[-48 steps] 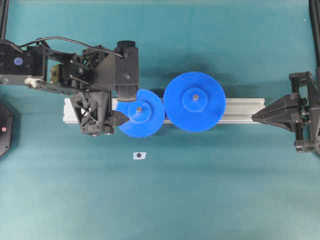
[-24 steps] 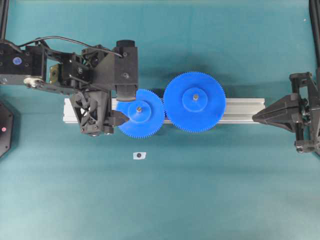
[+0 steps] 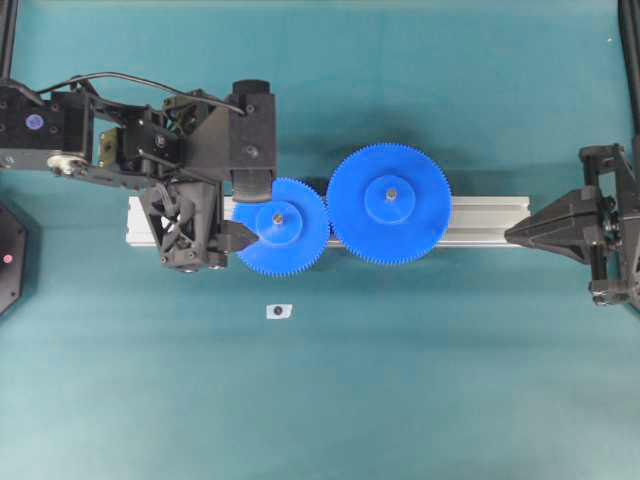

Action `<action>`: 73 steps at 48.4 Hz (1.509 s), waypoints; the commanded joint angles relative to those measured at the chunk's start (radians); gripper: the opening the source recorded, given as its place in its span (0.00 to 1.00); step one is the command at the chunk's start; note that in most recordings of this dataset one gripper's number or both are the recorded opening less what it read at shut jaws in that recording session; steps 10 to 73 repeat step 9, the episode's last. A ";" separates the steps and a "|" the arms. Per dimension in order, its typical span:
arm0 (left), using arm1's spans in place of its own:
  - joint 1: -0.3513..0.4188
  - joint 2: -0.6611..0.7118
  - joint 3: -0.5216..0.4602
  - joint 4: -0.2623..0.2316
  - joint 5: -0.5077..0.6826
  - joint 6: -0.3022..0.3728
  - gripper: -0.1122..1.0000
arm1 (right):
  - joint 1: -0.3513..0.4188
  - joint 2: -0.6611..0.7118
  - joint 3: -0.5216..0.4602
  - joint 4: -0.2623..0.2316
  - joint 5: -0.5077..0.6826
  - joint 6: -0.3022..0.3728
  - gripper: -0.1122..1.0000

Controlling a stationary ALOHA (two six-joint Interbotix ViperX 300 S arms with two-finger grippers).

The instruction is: Insert the small gear onto the shaft.

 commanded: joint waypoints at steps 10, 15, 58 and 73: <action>-0.003 -0.018 -0.015 0.005 -0.006 0.000 0.92 | -0.003 0.003 -0.011 0.002 -0.005 0.011 0.11; -0.003 -0.018 -0.015 0.005 -0.006 0.000 0.92 | -0.003 0.003 -0.011 0.002 -0.005 0.011 0.11; -0.003 -0.018 -0.015 0.005 -0.006 0.000 0.92 | -0.003 0.003 -0.011 0.002 -0.005 0.011 0.11; -0.003 -0.018 -0.015 0.005 -0.006 0.000 0.92 | -0.003 0.003 -0.011 0.002 -0.005 0.011 0.11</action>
